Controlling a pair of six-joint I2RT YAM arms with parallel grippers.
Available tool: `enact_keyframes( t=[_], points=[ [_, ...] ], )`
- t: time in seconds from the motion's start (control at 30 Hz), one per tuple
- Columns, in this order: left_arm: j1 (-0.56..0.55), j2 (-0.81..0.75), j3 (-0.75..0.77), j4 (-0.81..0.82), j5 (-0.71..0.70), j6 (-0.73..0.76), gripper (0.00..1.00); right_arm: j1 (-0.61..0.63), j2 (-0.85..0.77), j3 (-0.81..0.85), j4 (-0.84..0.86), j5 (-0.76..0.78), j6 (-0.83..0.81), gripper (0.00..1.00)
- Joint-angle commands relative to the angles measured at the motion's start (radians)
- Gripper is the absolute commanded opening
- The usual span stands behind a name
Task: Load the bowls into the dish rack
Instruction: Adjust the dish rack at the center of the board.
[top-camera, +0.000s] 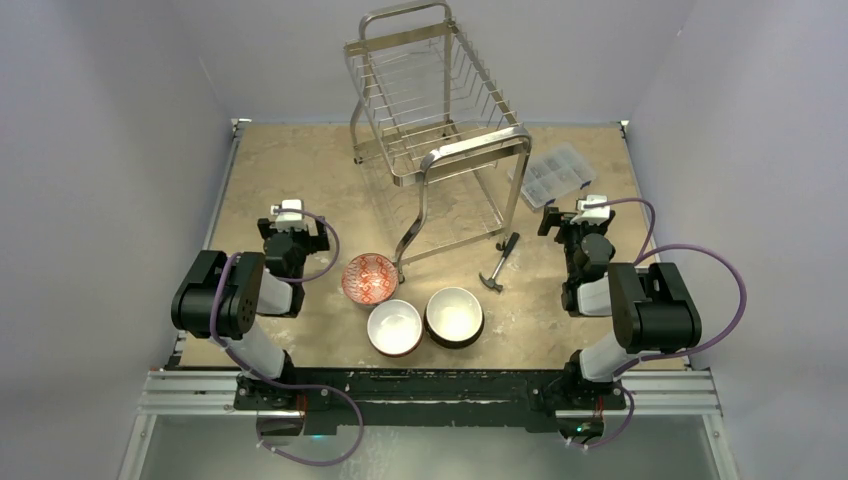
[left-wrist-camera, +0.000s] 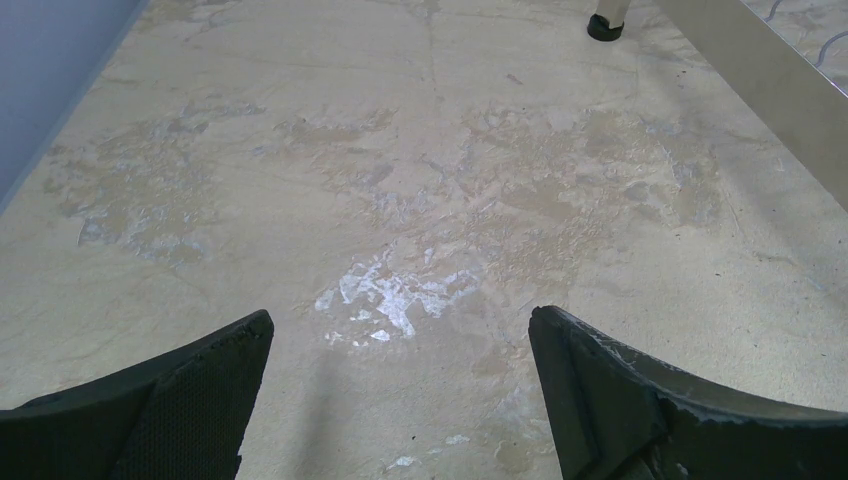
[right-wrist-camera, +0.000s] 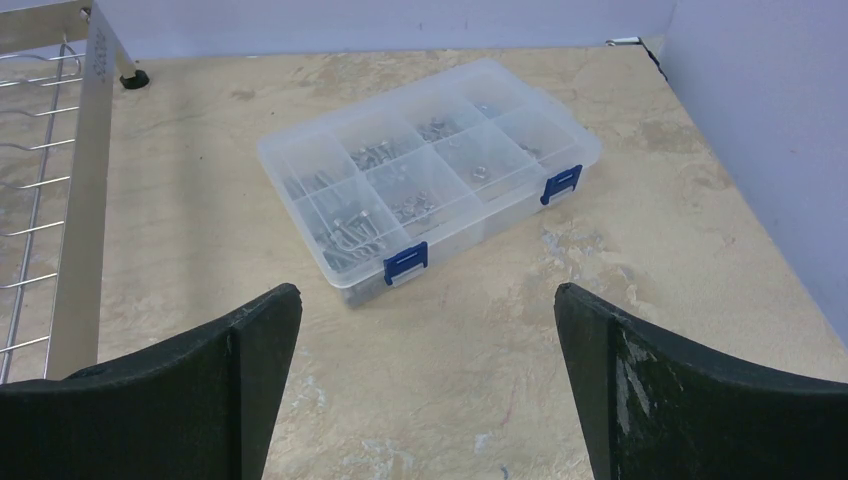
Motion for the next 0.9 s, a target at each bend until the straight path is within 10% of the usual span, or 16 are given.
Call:
enact_keyframes(
  t=[0.0,0.37,0.67,0.87],
  points=[
    [0.003,0.003,0.010,0.034,0.009,0.009,0.99,0.004,-0.002,0.004,0.038,0.016,-0.015,0.99],
    [0.001,-0.032,0.015,0.012,0.031,0.017,0.99,0.004,-0.002,0.004,0.038,0.015,-0.015,0.99],
    [-0.027,-0.451,0.319,-0.810,0.094,-0.339,0.99,0.003,-0.008,0.006,0.035,0.030,-0.009,0.99],
    [-0.026,-0.484,0.509,-1.179,0.287,-0.446,0.99,0.003,-0.318,0.167,-0.522,0.053,0.164,0.99]
  ],
)
